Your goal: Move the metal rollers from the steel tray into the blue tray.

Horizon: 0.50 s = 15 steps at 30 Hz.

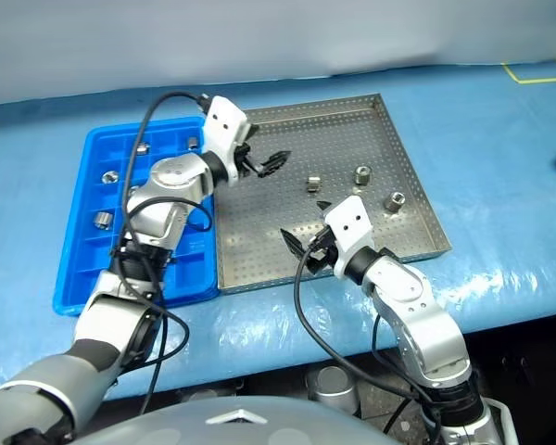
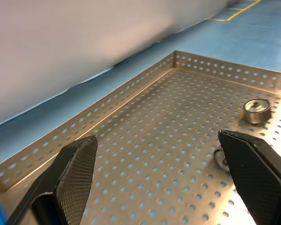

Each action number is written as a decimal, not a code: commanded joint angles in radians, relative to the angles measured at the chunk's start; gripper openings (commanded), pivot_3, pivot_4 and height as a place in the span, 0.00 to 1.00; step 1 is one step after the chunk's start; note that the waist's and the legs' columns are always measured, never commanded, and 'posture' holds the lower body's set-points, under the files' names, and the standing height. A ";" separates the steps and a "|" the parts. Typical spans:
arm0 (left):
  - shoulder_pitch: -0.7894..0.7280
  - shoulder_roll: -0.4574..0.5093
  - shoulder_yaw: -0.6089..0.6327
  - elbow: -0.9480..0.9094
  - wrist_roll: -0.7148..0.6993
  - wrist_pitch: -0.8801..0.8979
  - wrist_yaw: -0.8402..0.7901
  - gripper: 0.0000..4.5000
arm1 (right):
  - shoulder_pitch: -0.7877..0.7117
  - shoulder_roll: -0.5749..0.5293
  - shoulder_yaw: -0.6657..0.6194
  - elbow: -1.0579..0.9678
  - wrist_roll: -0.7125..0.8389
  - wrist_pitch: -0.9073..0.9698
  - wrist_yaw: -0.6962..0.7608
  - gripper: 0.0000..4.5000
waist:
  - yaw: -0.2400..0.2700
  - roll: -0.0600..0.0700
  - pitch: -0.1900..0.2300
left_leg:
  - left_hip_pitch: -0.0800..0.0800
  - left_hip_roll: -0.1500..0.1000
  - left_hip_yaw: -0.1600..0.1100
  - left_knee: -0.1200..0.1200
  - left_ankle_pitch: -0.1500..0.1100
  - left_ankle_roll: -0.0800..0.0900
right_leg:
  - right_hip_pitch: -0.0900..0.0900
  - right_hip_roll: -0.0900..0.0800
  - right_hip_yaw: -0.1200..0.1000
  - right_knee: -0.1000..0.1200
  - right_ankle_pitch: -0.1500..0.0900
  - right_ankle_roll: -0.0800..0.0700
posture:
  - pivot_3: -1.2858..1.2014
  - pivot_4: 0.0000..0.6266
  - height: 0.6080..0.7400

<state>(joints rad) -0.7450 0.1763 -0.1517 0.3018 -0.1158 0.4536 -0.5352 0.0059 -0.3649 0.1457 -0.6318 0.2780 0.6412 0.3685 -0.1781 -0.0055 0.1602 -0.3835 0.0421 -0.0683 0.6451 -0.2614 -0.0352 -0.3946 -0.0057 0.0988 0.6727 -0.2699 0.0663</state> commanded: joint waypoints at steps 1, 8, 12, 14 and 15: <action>-0.086 -0.049 -0.032 0.187 0.034 -0.128 -0.026 1.00 | 0.043 0.009 -0.039 -0.068 -0.018 -0.018 -0.045 1.00 | -0.022 0.000 0.000 | 0.000 0.000 0.000 0.000 0.000 0.001 | 0.000 0.000 0.000 -0.001 0.000 0.000 | 0.38 0.24 1.00; -0.203 -0.119 -0.046 0.539 0.112 -0.303 0.021 1.00 | 0.121 0.030 -0.051 -0.111 -0.036 -0.025 -0.092 1.00 | -0.117 0.000 0.000 | -0.002 0.000 0.000 0.000 -0.002 0.003 | 0.000 0.000 0.000 -0.003 -0.002 0.004 | 0.35 0.24 1.00; -0.242 -0.133 -0.065 0.658 0.181 -0.345 0.102 1.00 | 0.141 0.040 -0.054 -0.131 -0.040 -0.024 -0.109 1.00 | -0.161 0.000 0.000 | -0.002 0.000 0.000 0.000 -0.002 0.003 | 0.000 0.000 0.001 -0.003 -0.003 0.006 | 0.34 0.24 1.00; -0.251 -0.133 -0.071 0.682 0.211 -0.342 0.138 1.00 | 0.150 0.043 -0.058 -0.138 -0.041 -0.023 -0.116 1.00 | -0.178 0.000 0.000 | -0.002 0.000 0.000 0.000 -0.002 0.003 | 0.000 0.000 0.001 -0.003 -0.003 0.006 | 0.34 0.24 1.00; -0.253 -0.132 -0.073 0.688 0.223 -0.339 0.150 1.00 | 0.152 0.044 -0.060 -0.141 -0.041 -0.022 -0.119 1.00 | -0.186 0.000 0.000 | -0.002 0.000 0.000 0.000 -0.002 0.003 | 0.000 0.000 0.001 -0.003 -0.003 0.006 | 0.34 0.24 1.00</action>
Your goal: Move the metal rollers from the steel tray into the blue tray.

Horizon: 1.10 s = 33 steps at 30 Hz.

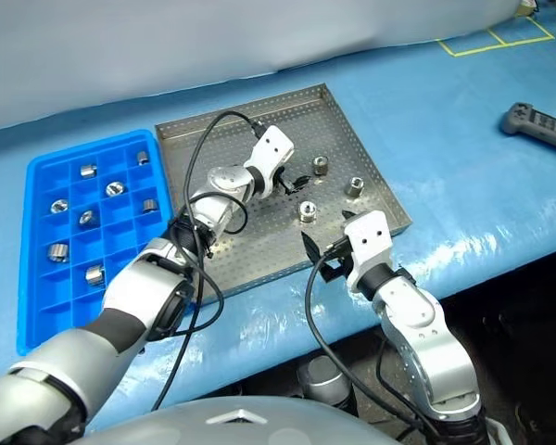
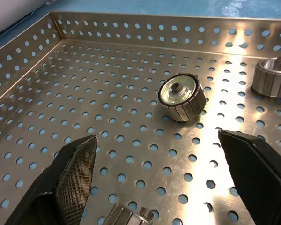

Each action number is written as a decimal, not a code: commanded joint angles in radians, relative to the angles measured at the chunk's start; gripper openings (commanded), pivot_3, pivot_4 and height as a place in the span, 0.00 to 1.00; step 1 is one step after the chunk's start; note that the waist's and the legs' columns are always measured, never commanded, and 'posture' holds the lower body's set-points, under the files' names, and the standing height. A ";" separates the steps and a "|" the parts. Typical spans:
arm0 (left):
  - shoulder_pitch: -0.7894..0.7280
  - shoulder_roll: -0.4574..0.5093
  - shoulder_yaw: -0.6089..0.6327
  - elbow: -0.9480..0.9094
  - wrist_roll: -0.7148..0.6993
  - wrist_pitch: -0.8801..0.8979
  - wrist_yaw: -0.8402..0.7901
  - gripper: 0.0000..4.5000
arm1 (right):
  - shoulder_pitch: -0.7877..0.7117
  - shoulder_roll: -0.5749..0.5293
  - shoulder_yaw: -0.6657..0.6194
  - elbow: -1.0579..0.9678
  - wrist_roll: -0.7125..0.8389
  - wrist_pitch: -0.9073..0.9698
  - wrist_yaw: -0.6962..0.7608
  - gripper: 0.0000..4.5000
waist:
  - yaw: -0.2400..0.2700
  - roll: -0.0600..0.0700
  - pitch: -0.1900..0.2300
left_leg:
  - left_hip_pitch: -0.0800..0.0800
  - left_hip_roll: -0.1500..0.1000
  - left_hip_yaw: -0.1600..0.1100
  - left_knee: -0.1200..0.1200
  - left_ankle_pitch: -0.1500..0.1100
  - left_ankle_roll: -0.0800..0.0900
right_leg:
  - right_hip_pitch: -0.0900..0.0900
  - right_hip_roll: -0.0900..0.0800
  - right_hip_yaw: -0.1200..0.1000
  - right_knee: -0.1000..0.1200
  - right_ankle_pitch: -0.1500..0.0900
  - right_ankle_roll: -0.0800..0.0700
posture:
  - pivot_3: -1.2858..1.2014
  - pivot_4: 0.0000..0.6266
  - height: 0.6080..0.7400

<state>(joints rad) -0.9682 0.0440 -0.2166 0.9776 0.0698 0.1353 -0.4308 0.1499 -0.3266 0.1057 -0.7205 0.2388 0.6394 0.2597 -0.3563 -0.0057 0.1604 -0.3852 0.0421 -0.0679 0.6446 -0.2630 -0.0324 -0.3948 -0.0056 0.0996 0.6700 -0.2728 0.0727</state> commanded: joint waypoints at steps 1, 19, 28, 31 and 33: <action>-0.030 0.002 -0.009 0.015 0.048 -0.017 0.056 1.00 | 0.010 0.007 -0.021 -0.054 -0.001 -0.020 -0.012 1.00 | -0.014 0.000 0.000 | 0.000 0.000 0.000 0.000 0.000 0.000 | 0.000 0.000 0.000 0.000 0.000 0.000 | 0.34 0.24 1.00; 0.177 0.086 -0.020 -0.234 0.084 0.185 0.009 0.79 | -0.076 0.011 0.005 0.010 0.004 -0.024 0.019 1.00 | -0.012 0.000 0.000 | 0.004 0.000 0.001 -0.001 0.000 0.000 | 0.002 0.000 0.001 0.002 0.000 0.001 | 0.38 0.24 1.00; 0.335 0.073 0.081 -0.621 -0.030 0.274 0.000 0.41 | -0.101 0.007 0.017 0.029 0.006 -0.019 0.043 1.00 | 0.019 0.000 0.000 | 0.005 0.001 0.002 -0.001 0.000 -0.001 | 0.002 0.000 0.003 0.004 0.000 0.001 | 0.39 0.24 1.00; 0.386 0.060 0.146 -0.775 -0.084 0.301 0.039 0.41 | -0.111 0.009 0.024 0.033 0.008 -0.016 0.051 1.00 | 0.035 0.000 0.000 | 0.004 0.001 0.002 -0.001 0.000 -0.001 | 0.001 0.000 0.003 0.004 0.000 0.000 | 0.40 0.24 1.00; 0.430 0.061 0.195 -0.908 -0.118 0.313 0.067 0.41 | -0.121 0.008 0.037 0.037 0.008 -0.013 0.059 1.00 | 0.050 0.000 0.000 | 0.004 0.000 0.002 0.000 0.000 -0.001 | 0.001 0.000 0.003 0.004 0.000 0.000 | 0.40 0.24 1.00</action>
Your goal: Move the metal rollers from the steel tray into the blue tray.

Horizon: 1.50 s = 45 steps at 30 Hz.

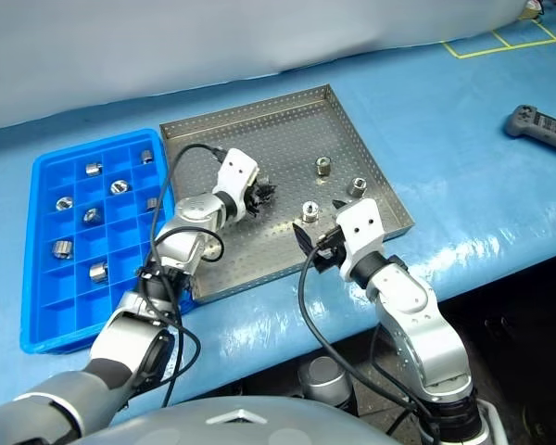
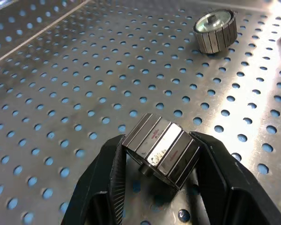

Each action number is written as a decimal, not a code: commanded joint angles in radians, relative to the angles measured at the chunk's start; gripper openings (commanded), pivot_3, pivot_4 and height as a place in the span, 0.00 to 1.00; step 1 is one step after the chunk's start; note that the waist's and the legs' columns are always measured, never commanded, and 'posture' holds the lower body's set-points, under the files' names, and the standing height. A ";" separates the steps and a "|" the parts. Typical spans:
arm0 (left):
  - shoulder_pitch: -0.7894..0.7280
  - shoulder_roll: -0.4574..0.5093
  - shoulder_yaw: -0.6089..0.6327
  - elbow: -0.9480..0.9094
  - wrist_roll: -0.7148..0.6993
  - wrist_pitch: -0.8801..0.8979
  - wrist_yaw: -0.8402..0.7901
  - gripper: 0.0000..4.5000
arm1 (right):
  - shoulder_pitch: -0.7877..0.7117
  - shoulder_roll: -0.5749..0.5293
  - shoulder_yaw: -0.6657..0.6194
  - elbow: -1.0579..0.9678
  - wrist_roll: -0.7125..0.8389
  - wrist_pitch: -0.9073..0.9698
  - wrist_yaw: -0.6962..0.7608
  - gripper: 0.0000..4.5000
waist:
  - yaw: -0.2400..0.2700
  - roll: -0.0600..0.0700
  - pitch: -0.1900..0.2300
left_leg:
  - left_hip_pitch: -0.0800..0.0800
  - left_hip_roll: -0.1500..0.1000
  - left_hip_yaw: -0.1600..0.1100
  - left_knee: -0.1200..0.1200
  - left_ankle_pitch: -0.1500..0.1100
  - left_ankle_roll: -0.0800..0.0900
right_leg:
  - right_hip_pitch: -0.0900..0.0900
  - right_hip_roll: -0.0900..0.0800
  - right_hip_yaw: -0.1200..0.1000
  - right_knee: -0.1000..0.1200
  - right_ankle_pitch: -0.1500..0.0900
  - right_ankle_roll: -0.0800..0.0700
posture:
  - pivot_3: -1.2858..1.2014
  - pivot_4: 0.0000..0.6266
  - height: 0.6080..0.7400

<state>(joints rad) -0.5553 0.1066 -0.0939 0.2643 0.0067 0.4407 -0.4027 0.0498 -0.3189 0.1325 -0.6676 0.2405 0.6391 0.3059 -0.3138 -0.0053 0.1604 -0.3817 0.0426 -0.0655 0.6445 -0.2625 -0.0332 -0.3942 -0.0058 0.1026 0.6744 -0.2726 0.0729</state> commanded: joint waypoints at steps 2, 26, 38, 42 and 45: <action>0.057 -0.005 0.129 -0.315 -0.081 0.011 0.085 0.41 | -0.033 0.002 0.022 -0.012 0.008 -0.010 0.018 1.00 | 0.018 0.000 0.000 | 0.000 0.000 0.000 0.000 0.000 0.000 | 0.000 0.000 0.000 0.000 0.000 0.000 | 0.41 0.24 1.00; 0.839 0.151 0.440 -1.153 -0.108 0.403 0.239 0.41 | -0.403 0.041 0.267 0.240 0.062 -0.083 0.361 1.00 | 0.256 -0.001 0.000 | 0.002 0.001 -0.003 0.000 0.000 -0.001 | 0.000 0.000 -0.004 0.001 0.002 -0.007 | 0.57 0.24 1.00; 0.914 0.100 0.412 -1.167 -0.116 0.502 0.270 0.62 | -0.411 0.068 0.278 0.272 0.054 -0.099 0.389 1.00 | 0.302 -0.001 0.000 | 0.002 0.001 -0.006 -0.001 0.002 -0.004 | 0.001 0.000 -0.007 0.001 0.002 -0.009 | 0.57 0.24 1.00; 0.843 0.116 0.378 -1.146 -0.128 0.491 0.256 0.92 | -0.380 0.074 0.254 0.247 0.053 -0.081 0.343 1.00 | 0.302 -0.001 0.000 | 0.002 0.001 -0.007 -0.002 0.002 -0.004 | 0.001 0.000 -0.008 0.001 0.001 -0.010 | 0.55 0.24 1.00; 0.782 0.117 0.328 -1.110 -0.133 0.428 0.246 1.00 | -0.340 0.086 0.207 0.222 0.033 -0.050 0.251 1.00 | 0.301 -0.001 0.000 | 0.002 0.001 -0.007 -0.002 0.002 -0.004 | 0.001 0.000 -0.008 0.001 0.001 -0.010 | 0.54 0.24 1.00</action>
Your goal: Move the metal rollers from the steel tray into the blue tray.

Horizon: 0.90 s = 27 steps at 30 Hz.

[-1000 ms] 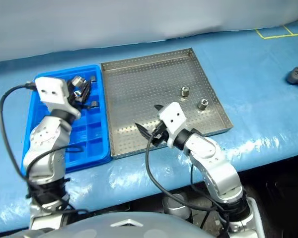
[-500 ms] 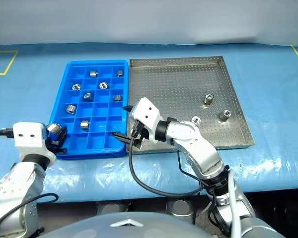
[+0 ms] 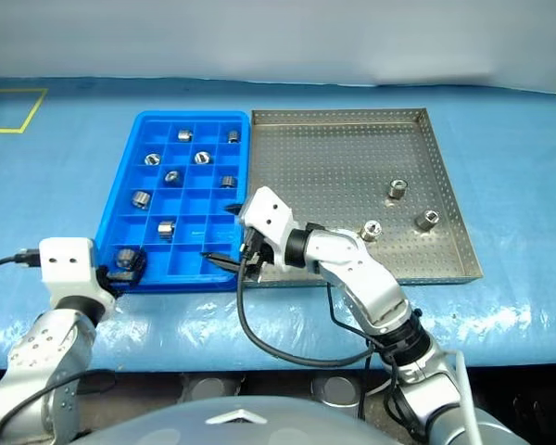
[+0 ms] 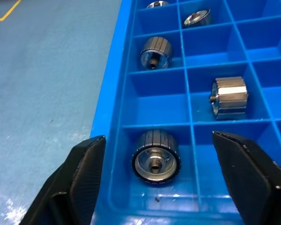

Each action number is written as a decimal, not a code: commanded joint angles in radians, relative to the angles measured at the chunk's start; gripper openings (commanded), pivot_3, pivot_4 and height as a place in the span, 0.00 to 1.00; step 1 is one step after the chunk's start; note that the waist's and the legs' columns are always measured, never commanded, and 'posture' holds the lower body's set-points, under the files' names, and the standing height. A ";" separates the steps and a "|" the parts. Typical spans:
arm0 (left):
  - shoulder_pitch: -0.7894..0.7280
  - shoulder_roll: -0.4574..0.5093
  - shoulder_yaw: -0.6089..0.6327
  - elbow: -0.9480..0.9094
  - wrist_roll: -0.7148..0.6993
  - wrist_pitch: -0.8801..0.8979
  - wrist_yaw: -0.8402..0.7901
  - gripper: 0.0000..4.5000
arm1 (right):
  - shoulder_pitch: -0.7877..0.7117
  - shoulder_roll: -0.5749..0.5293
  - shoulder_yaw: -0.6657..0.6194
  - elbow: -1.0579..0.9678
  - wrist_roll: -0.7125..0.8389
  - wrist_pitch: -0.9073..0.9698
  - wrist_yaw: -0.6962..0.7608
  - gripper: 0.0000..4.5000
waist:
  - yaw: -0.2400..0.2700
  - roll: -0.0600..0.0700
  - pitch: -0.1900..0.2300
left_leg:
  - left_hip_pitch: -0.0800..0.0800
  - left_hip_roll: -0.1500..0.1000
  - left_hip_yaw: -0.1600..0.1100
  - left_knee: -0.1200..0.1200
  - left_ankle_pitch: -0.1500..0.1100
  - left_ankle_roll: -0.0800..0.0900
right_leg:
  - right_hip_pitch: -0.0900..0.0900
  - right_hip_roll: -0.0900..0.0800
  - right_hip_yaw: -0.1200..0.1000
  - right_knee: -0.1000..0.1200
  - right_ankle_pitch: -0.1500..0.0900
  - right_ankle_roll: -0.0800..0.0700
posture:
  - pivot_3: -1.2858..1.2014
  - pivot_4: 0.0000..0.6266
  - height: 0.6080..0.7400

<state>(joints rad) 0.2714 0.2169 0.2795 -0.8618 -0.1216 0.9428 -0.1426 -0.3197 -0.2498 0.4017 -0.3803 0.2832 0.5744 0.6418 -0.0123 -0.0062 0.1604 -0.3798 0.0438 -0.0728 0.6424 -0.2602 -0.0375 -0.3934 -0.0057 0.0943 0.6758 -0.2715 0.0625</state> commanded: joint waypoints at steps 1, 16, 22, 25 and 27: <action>-0.060 0.007 -0.068 0.031 -0.002 -0.102 -0.017 1.00 | 0.043 0.023 -0.083 -0.071 -0.017 0.024 -0.120 1.00 | -0.002 0.000 0.000 | 0.000 0.000 0.000 0.000 0.000 0.000 | 0.000 0.000 0.000 0.000 0.000 0.000 | 0.53 0.24 1.00; -0.191 -0.037 -0.359 0.324 -0.016 -0.618 -0.156 1.00 | 0.170 -0.015 -0.435 -0.165 -0.086 0.256 -0.462 1.00 | -0.088 0.001 -0.001 | -0.001 -0.001 0.005 -0.002 0.000 -0.002 | -0.002 -0.001 0.004 -0.001 0.000 0.000 | 0.45 0.24 1.00; -0.188 0.048 -0.393 0.328 -0.082 -0.642 -0.308 1.00 | 0.184 -0.028 -0.482 -0.193 -0.047 0.381 -0.463 1.00 | -0.128 0.002 0.000 | -0.001 0.000 0.005 -0.001 0.000 -0.002 | -0.002 0.000 0.004 -0.001 0.000 0.000 | 0.44 0.24 1.00; -0.188 0.102 -0.419 0.324 -0.102 -0.628 -0.380 1.00 | 0.172 -0.014 -0.492 -0.169 -0.031 0.411 -0.467 1.00 | -0.140 0.002 0.000 | -0.001 0.000 0.005 -0.001 0.000 -0.002 | -0.002 0.000 0.005 -0.001 0.000 0.001 | 0.45 0.24 1.00; -0.184 0.137 -0.442 0.321 -0.105 -0.618 -0.417 1.00 | 0.160 -0.004 -0.493 -0.140 -0.027 0.406 -0.470 1.00 | -0.145 0.002 0.000 | -0.001 0.000 0.005 -0.001 -0.001 -0.002 | -0.002 0.000 0.005 0.000 0.000 0.001 | 0.45 0.24 1.00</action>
<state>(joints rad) 0.0896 0.3370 -0.1419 -0.5151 -0.2106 0.3244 -0.5268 -0.1372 -0.2613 -0.0768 -0.5147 0.2451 0.9862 0.1746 -0.1574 -0.0045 0.1600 -0.3808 0.0438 -0.0677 0.6414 -0.2607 -0.0391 -0.3954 -0.0053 0.0989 0.6753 -0.2722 0.0638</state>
